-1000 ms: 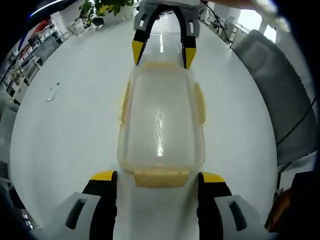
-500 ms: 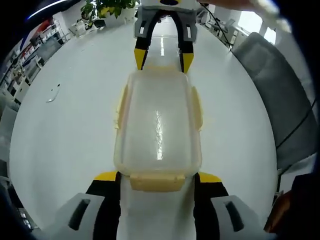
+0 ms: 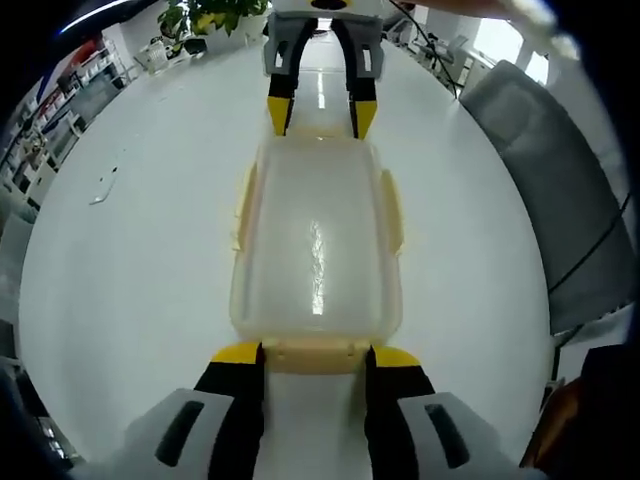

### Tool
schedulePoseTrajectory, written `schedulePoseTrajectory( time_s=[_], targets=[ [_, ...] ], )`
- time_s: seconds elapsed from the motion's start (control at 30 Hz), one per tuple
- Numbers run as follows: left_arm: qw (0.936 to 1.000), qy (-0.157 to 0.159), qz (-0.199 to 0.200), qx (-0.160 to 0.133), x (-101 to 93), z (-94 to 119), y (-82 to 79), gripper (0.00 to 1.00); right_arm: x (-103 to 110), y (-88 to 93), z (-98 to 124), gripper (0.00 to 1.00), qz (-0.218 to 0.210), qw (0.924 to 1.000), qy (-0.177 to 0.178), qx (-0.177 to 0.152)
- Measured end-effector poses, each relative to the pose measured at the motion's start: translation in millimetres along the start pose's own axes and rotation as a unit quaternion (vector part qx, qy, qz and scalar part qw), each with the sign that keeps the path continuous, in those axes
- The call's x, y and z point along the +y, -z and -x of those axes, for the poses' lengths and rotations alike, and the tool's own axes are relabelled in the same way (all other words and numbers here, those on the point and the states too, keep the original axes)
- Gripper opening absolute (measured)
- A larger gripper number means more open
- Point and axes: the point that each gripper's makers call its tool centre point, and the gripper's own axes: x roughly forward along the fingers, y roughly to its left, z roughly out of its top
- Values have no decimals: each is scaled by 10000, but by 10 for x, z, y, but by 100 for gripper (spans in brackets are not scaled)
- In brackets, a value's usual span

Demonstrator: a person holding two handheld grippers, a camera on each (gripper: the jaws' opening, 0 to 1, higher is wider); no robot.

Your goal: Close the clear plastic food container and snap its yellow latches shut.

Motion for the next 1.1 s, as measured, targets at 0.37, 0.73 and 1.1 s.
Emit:
schedulePoseTrajectory(
  time_s=[0.37,0.73,1.1],
  targets=[
    [9999,-17,46,100,-2,-19,14,33,2,3,-3,36,27,9999,-50,90],
    [9999,-16,72,131,-1,-50,28,33,4,2,-13,35,4,9999,-52,142],
    [9998,-16,70,162,-7,-64,33,33,9,6,-8,35,-32,10000,-60,16]
  ],
)
